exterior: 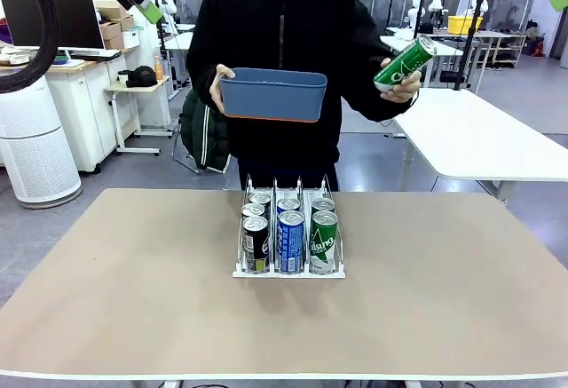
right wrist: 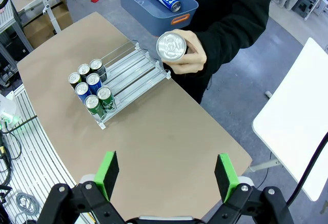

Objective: Fill the beverage cans into the dispenser.
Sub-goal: Pick up the Sprite handed by the human.

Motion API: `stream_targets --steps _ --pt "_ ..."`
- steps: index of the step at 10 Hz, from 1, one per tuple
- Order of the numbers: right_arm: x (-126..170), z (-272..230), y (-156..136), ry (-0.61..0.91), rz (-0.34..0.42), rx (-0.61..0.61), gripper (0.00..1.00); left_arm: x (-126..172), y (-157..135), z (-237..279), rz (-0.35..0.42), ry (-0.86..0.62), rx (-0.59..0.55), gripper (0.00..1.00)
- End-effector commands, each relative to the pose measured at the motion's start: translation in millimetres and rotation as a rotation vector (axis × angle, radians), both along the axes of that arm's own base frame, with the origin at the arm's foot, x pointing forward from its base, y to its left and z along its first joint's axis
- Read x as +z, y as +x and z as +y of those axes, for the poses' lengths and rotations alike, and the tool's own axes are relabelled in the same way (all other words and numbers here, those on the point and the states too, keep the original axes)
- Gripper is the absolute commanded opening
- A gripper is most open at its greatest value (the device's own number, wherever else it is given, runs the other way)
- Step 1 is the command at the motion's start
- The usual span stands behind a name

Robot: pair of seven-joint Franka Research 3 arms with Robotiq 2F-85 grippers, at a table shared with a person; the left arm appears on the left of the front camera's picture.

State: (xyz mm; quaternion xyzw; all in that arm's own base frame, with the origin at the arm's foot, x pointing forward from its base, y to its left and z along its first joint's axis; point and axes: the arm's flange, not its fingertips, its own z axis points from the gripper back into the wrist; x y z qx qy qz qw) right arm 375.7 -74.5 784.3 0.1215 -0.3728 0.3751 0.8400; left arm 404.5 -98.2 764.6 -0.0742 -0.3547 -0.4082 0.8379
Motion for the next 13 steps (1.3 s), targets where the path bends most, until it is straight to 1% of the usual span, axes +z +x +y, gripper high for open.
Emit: stream_targets --steps 1,13 --pt "-1.3 2.1 -0.2 0.011 -0.003 0.012 1.00 -0.2 -0.9 1.2 0.005 0.001 0.000 1.00" --pt "-1.3 2.1 -0.2 0.011 -0.003 0.012 1.00 -0.2 -0.9 1.2 0.005 0.001 0.000 1.00"
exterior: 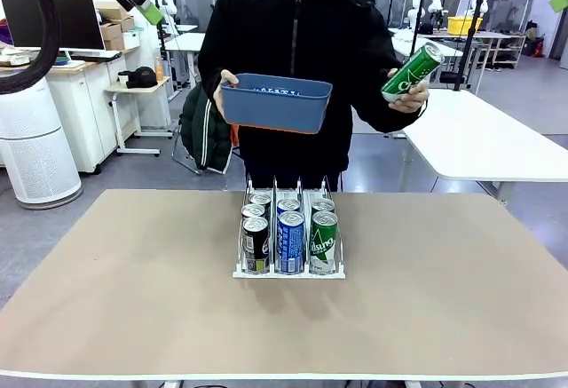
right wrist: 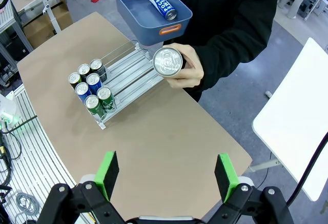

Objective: Fill the beverage cans into the dispenser.
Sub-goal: Pick up the Sprite handed by the human.

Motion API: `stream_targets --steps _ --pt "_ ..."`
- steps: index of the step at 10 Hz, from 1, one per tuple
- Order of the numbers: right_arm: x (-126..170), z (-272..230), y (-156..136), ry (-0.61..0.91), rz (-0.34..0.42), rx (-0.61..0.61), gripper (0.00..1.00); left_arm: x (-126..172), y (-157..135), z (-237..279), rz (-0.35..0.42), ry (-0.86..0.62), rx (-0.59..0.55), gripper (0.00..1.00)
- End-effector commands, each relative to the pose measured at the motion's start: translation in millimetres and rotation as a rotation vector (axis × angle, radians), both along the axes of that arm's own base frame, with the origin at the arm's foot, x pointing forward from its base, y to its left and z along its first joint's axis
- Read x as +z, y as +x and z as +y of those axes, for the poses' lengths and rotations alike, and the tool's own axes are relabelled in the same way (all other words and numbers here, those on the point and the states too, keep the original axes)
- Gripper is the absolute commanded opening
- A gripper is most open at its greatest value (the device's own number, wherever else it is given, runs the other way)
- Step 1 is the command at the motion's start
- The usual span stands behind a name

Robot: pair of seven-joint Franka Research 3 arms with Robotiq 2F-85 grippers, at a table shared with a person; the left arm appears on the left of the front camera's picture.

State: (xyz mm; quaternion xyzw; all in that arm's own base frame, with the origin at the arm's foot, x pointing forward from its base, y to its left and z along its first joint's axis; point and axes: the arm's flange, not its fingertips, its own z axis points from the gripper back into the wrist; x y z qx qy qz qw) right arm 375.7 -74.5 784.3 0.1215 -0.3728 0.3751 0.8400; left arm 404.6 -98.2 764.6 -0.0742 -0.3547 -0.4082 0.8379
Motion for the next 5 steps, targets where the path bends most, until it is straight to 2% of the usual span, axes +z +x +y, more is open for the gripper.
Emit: stream_targets --steps 1,5 --pt "-1.3 2.1 -0.2 0.011 -0.003 0.012 1.00 -0.2 -0.9 1.2 0.005 0.001 0.000 1.00" --pt "-1.3 2.1 -0.2 0.011 -0.003 0.012 1.00 -0.2 -0.9 1.2 0.005 0.001 0.000 1.00"
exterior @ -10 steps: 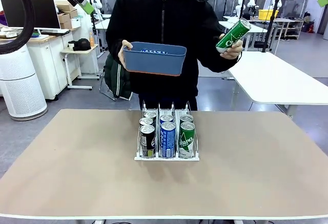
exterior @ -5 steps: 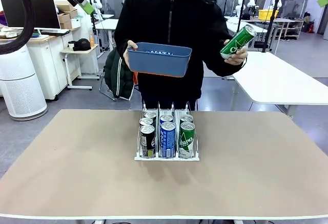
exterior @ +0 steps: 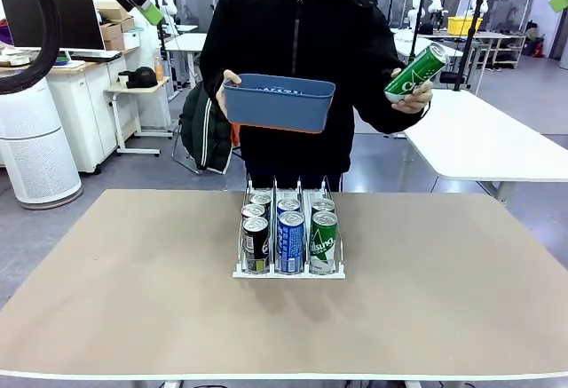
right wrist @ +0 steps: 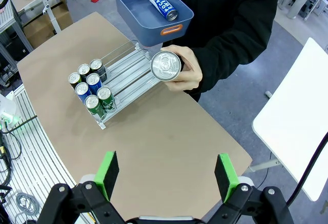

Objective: Fill the beverage cans into the dispenser.
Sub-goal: Pick up the Sprite handed by the human.

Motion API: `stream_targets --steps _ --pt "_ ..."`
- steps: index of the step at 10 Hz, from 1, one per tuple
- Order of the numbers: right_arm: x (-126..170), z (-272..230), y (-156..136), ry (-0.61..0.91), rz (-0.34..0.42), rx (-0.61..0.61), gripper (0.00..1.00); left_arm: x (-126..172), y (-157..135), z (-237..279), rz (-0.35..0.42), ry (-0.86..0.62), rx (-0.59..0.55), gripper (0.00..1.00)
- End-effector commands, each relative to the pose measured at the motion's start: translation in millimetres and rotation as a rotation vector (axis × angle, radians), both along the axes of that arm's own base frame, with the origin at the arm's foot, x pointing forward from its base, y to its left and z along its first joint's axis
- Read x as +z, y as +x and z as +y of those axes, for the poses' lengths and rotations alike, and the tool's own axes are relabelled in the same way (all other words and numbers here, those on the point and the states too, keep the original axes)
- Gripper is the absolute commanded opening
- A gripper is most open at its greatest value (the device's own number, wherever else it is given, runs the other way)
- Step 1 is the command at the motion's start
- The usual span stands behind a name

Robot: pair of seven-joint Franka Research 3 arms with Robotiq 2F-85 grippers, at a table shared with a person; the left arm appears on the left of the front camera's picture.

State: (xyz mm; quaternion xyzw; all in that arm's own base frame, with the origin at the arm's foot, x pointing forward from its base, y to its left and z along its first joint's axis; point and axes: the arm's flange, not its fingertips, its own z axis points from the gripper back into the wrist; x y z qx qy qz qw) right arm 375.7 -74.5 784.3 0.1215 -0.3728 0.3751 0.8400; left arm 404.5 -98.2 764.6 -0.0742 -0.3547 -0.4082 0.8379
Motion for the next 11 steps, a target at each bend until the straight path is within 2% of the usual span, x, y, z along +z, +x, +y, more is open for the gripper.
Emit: stream_targets --steps 1,2,3,4,6,7,9,11 --pt "-1 2 0 0.011 -0.003 0.012 1.00 0 -1 1 0.005 0.001 0.000 1.00" --pt "0 0 0 0.000 0.000 0.000 1.00 0 -1 1 0.005 0.001 0.000 1.00" --pt "-8 8 7 0.021 0.041 0.078 1.00 0 -1 1 0.005 0.001 0.000 1.00" --pt "-12 16 17 0.006 0.062 0.104 1.00 0 -1 1 0.005 0.001 0.000 1.00" --pt "-20 33 44 0.007 0.040 0.139 1.00 0 -1 1 0.005 0.001 0.000 1.00" --pt "-22 42 45 0.019 0.078 0.165 1.00 0 -1 1 0.005 0.001 0.000 1.00" --pt "-27 52 62 -0.037 0.091 0.251 1.00 0 -1 1 0.005 0.001 0.000 1.00" --pt "-43 81 71 -0.039 0.074 0.236 1.00 0 -1 1 0.005 0.001 0.000 1.00"
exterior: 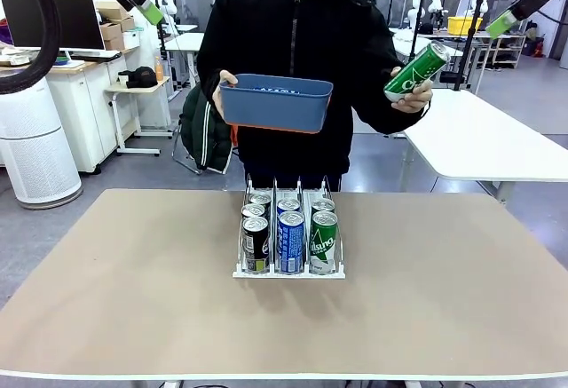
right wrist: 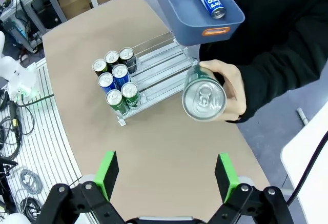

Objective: Fill the beverage cans into the dispenser.
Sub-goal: Pick up the Sprite handed by the human.

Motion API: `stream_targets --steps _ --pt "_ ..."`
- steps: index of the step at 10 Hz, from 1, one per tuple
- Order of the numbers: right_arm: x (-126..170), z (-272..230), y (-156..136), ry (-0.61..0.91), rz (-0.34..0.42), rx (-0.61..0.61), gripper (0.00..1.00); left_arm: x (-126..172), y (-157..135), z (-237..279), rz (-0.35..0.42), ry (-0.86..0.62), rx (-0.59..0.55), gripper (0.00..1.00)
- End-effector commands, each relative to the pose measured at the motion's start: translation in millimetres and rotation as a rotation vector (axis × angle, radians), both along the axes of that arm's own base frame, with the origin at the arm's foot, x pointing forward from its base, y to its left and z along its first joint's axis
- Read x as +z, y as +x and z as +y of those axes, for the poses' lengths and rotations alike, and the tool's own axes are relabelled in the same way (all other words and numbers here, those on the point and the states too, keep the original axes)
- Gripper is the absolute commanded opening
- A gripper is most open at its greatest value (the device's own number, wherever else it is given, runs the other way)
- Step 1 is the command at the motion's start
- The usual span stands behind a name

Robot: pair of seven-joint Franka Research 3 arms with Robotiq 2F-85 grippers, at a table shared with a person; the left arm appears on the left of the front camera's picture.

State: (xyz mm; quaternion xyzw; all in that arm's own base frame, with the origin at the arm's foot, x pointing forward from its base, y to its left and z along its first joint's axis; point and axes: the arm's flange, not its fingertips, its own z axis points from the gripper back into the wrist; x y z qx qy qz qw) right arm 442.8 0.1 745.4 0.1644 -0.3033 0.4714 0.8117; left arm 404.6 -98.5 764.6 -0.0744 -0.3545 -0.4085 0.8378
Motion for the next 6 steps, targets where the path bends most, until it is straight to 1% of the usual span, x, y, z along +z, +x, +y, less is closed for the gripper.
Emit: stream_targets --steps 1,2,3,6 --pt "-6 14 9 -0.019 -0.033 -0.014 1.00 0 -1 1 0.005 0.001 0.001 1.00" --pt "-9 25 7 -0.018 -0.017 -0.059 1.00 0 -1 1 0.005 0.001 0.001 1.00" --pt "-12 36 10 -0.027 -0.031 -0.114 1.00 0 -1 1 0.005 0.001 0.001 1.00" --pt "-16 56 21 -0.052 -0.012 -0.159 1.00 0 -1 1 0.005 0.001 0.001 1.00"
